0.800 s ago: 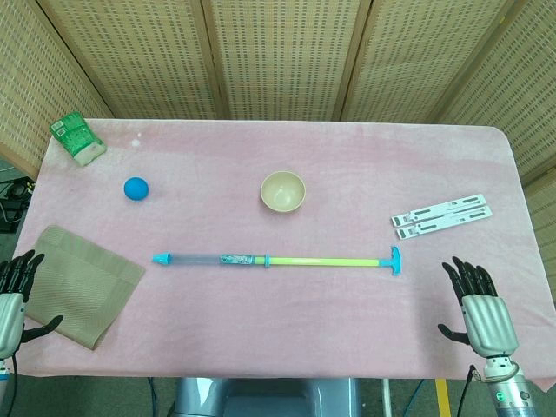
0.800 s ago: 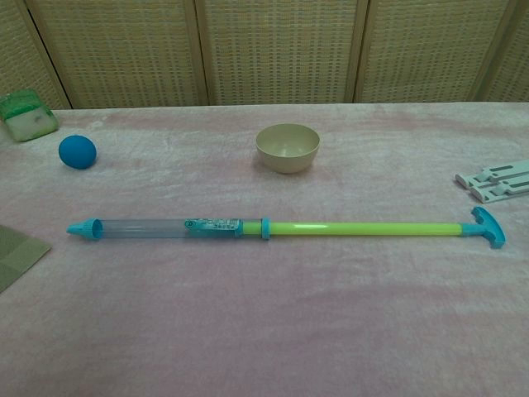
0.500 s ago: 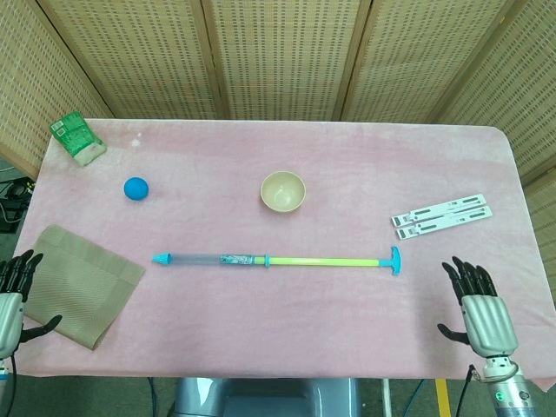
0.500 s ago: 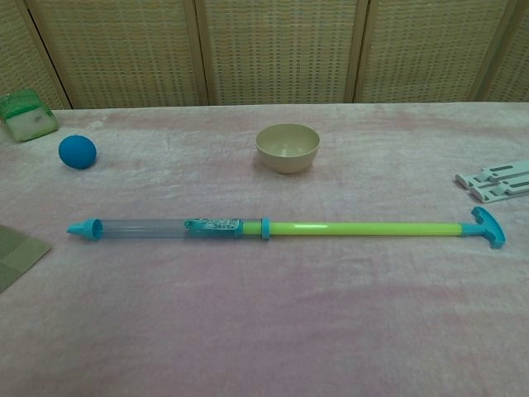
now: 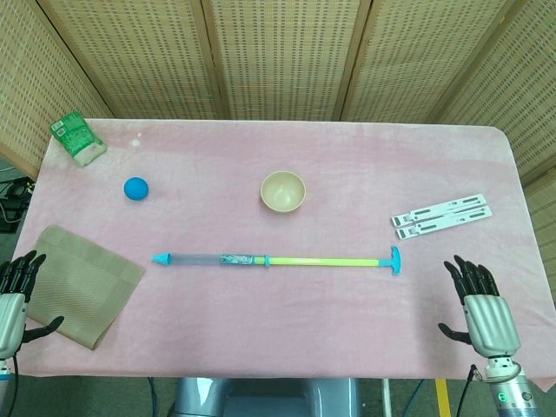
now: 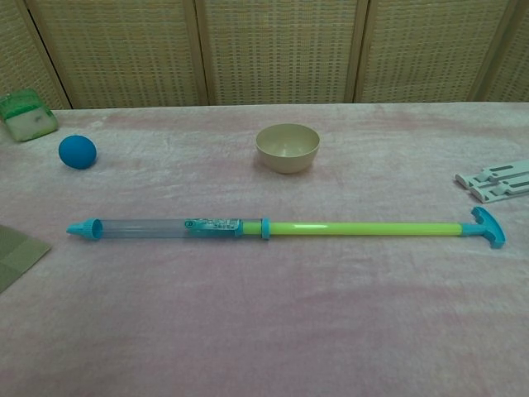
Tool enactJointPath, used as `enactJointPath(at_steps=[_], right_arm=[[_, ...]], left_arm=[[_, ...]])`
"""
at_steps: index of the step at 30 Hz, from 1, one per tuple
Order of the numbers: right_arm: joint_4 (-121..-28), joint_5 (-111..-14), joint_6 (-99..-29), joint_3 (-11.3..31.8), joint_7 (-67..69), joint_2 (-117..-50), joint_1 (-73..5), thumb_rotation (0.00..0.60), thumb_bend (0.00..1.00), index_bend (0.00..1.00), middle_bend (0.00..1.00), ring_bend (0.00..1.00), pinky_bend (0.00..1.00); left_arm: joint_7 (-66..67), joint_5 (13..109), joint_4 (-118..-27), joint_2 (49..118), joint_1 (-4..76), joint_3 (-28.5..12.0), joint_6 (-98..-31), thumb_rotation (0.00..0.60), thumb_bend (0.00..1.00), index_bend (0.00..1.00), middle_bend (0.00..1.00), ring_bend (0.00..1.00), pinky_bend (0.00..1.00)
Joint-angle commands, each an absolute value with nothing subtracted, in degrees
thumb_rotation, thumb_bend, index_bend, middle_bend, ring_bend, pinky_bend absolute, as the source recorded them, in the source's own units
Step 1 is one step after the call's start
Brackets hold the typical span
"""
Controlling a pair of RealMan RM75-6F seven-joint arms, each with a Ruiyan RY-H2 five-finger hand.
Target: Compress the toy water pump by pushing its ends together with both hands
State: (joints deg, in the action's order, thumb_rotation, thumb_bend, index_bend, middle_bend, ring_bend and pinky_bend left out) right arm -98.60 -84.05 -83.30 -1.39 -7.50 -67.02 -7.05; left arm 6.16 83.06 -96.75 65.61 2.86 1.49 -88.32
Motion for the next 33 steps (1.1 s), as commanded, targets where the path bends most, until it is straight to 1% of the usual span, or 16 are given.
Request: enactJointPath(at_steps=[1,3,5,7,8,10,11,13,16,19,22,24,29,33], right_arm=[[-98.5,-84.3,-83.4,-1.2,-7.4,-67.2,-6.9,0.6,0.04,0.02,0.0,0.0,0.0],[-98.3,-84.4,-84.1,-0.8,-7.6,-67.7,-6.7,0.6,0.07,0.06,0.02,0.01,0.01],[-98.0,-84.5,-85.1,-0.2,-8.2,-68.5,-6.3,0.6,0.09,0.11,0.1,0.08,0.08],[-97.9,-84.3,-86.0,0.7,-8.2,-69.4,-6.2,0.6,0.12,0.18,0.25,0.25,0.23],[-97.9,-84.0,-86.2,1.4,-8.2,-69.9,-6.4,0.6,0.13,0.2,0.32,0.32,0.28],[-98.0,-83.3,-85.5,2.9,-8.3,-70.5,-7.3,0.6,0.15,0.27,0.52,0.54,0.4],[-98.2,-82.7,-84.5,3.8,-8.7,-70.6,-8.3,0.6,0.15,0.29,0.58,0.6,0.43],[-98.8,-80.8,-81.7,5.9,-10.5,-70.6,-10.6,0.6,0.17,0.34,0.75,0.76,0.5],[-99.0,-78.2,-78.0,7.8,-13.6,-70.9,-13.4,0.6,0.2,0.39,0.9,0.89,0.55],[-99.0,-74.0,-73.2,9.3,-16.9,-71.8,-16.2,0.6,0.26,0.42,0.97,0.96,0.58],[-98.3,-69.2,-68.7,10.3,-20.0,-73.2,-18.8,0.6,0.34,0.44,1.0,0.99,0.61],[-97.4,-65.0,-65.9,10.9,-22.9,-74.5,-20.7,0.6,0.37,0.44,1.0,1.0,0.62],[-94.4,-58.4,-63.0,11.8,-27.0,-78.0,-23.7,0.6,0.39,0.44,1.0,1.0,0.62],[-91.7,-55.4,-61.7,12.0,-28.2,-80.2,-25.1,0.6,0.4,0.43,1.0,1.0,0.61]], left_arm=[[6.2,83.1,-96.8,65.6,2.8,1.4,-88.2,0.6,0.0,0.0,0.0,0.0,0.0],[6.2,83.2,-96.9,65.6,2.7,1.4,-88.1,0.6,0.0,0.0,0.0,0.0,0.0],[6.1,83.2,-96.9,65.5,2.6,1.3,-88.0,0.6,0.0,0.0,0.0,0.0,0.0],[6.1,83.1,-96.9,65.5,2.6,1.1,-87.9,0.6,0.0,0.0,0.0,0.0,0.0],[6.0,83.0,-96.9,65.5,2.5,1.0,-87.8,0.6,0.0,0.0,0.0,0.0,0.0],[6.0,82.8,-96.9,65.5,2.5,0.9,-87.6,0.6,0.0,0.0,0.0,0.0,0.0],[6.1,82.8,-96.9,65.5,2.6,0.8,-87.5,0.6,0.0,0.0,0.0,0.0,0.0],[6.1,82.8,-96.9,65.6,2.5,0.7,-87.4,0.6,0.0,0.0,0.0,0.0,0.0],[6.1,82.8,-96.9,65.6,2.4,0.5,-87.4,0.6,0.0,0.0,0.0,0.0,0.0],[6.0,82.7,-96.9,65.5,2.4,0.4,-87.4,0.6,0.0,0.0,0.0,0.0,0.0],[5.8,82.5,-96.8,65.5,2.3,0.2,-87.2,0.6,0.0,0.0,0.0,0.0,0.0],[5.6,82.4,-96.8,65.4,2.3,0.1,-87.0,0.6,0.0,0.0,0.0,0.0,0.0],[5.0,82.1,-96.6,65.3,2.3,-0.2,-86.5,0.6,0.0,0.0,0.0,0.0,0.0],[4.7,81.8,-96.4,65.3,2.4,-0.3,-85.9,0.6,0.0,0.0,0.0,0.0,0.0]])
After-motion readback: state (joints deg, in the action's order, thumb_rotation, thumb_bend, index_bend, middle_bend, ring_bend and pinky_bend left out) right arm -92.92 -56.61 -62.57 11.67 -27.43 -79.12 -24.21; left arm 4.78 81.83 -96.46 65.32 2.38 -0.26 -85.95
